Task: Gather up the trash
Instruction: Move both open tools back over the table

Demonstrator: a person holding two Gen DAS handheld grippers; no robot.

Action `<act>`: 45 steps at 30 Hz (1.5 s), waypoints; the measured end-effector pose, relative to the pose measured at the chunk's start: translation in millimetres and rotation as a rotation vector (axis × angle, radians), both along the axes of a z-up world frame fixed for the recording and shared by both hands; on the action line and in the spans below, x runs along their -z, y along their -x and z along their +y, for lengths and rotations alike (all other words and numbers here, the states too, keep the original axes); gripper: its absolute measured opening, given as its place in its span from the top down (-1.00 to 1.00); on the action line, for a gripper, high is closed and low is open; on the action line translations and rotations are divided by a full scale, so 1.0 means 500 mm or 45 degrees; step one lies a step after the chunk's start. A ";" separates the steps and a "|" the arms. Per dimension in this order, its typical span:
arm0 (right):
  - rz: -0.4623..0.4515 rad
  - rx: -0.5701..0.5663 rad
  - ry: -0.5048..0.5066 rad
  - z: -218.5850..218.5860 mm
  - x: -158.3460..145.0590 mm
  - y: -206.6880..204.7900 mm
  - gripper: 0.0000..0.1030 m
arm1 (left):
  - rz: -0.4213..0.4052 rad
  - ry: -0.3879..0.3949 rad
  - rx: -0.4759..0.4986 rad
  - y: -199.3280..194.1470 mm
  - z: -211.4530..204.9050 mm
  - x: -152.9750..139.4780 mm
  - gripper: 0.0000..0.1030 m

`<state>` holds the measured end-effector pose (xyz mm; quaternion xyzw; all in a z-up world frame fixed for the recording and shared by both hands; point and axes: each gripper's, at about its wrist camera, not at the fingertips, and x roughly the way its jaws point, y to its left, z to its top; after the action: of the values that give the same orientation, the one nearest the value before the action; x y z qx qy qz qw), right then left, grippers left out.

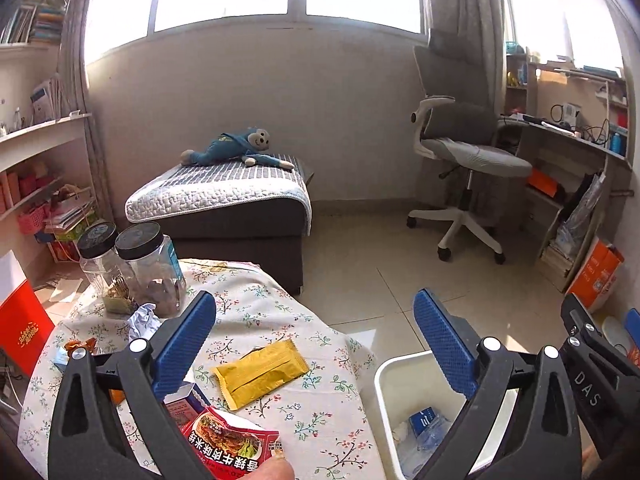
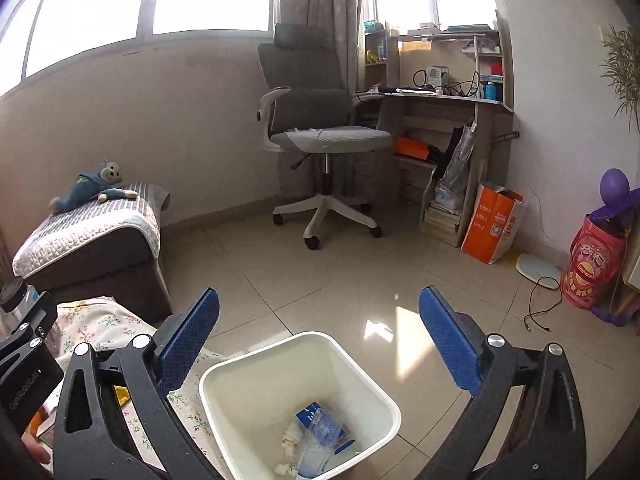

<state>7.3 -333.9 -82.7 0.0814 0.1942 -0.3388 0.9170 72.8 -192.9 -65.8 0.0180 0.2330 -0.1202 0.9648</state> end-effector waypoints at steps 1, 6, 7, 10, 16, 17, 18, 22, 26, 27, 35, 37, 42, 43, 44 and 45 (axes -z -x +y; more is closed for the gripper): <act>-0.003 -0.012 -0.003 0.009 -0.002 -0.005 -0.86 | 0.004 0.006 -0.008 -0.003 0.013 -0.001 -0.87; -0.017 -0.069 0.001 0.051 -0.010 -0.028 -0.86 | -0.001 0.006 -0.061 -0.016 0.066 -0.009 -0.87; -0.017 -0.082 0.001 0.061 -0.011 -0.035 -0.86 | -0.002 0.005 -0.073 -0.018 0.078 -0.010 -0.87; -0.015 -0.118 0.001 0.088 -0.013 -0.048 -0.86 | 0.000 0.001 -0.105 -0.024 0.113 -0.011 -0.87; -0.013 -0.192 0.004 0.144 -0.018 -0.073 -0.86 | 0.016 0.000 -0.175 -0.037 0.184 -0.008 -0.87; -0.010 -0.206 0.007 0.155 -0.017 -0.077 -0.86 | 0.012 -0.001 -0.186 -0.038 0.195 -0.009 -0.87; -0.008 -0.218 0.010 0.166 -0.018 -0.081 -0.86 | 0.009 -0.002 -0.198 -0.038 0.207 -0.009 -0.87; 0.002 -0.268 0.017 0.208 -0.015 -0.098 -0.86 | 0.017 0.001 -0.247 -0.045 0.250 -0.007 -0.87; 0.003 -0.314 0.016 0.246 -0.012 -0.112 -0.86 | 0.036 -0.008 -0.296 -0.055 0.297 0.002 -0.87; 0.005 -0.325 0.016 0.255 -0.010 -0.115 -0.86 | 0.044 -0.009 -0.308 -0.058 0.308 0.004 -0.87; 0.030 -0.430 0.015 0.345 0.007 -0.148 -0.86 | 0.092 -0.028 -0.414 -0.076 0.405 0.020 -0.87; 0.038 -0.456 0.028 0.369 0.013 -0.154 -0.86 | 0.120 -0.030 -0.435 -0.082 0.427 0.030 -0.87; 0.077 -0.503 0.026 0.410 0.029 -0.176 -0.86 | 0.214 -0.029 -0.507 -0.109 0.492 0.067 -0.87; 0.088 -0.511 0.020 0.418 0.034 -0.182 -0.86 | 0.245 -0.021 -0.524 -0.117 0.509 0.078 -0.87; 0.101 -0.518 0.014 0.423 0.040 -0.187 -0.86 | 0.278 -0.017 -0.537 -0.128 0.526 0.090 -0.87; 0.114 -0.524 0.007 0.427 0.045 -0.194 -0.86 | 0.311 -0.019 -0.549 -0.139 0.541 0.103 -0.87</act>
<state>104.4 -120.2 -105.0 0.0224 0.2464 -0.1479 0.9576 142.1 77.5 -117.3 -0.0397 0.3471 0.0889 0.9328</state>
